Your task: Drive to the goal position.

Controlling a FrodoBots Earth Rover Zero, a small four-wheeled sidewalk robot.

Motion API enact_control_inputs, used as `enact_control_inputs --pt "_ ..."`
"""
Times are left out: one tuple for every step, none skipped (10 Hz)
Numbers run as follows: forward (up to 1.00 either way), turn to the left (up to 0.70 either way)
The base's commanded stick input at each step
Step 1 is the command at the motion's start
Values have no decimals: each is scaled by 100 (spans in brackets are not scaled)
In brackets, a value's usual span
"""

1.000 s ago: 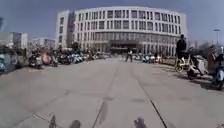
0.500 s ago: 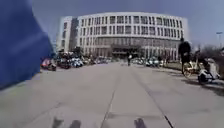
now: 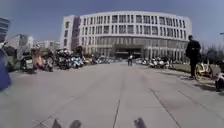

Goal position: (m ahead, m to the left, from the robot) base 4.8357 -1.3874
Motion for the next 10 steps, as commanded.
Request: enact_control_inputs --pt "100 -7" --pt "100 0" --pt "100 0" --pt "100 0" --pt "100 0" --pt "100 0" --pt "100 0" --pt "100 0" --pt "100 0" --pt "100 0"
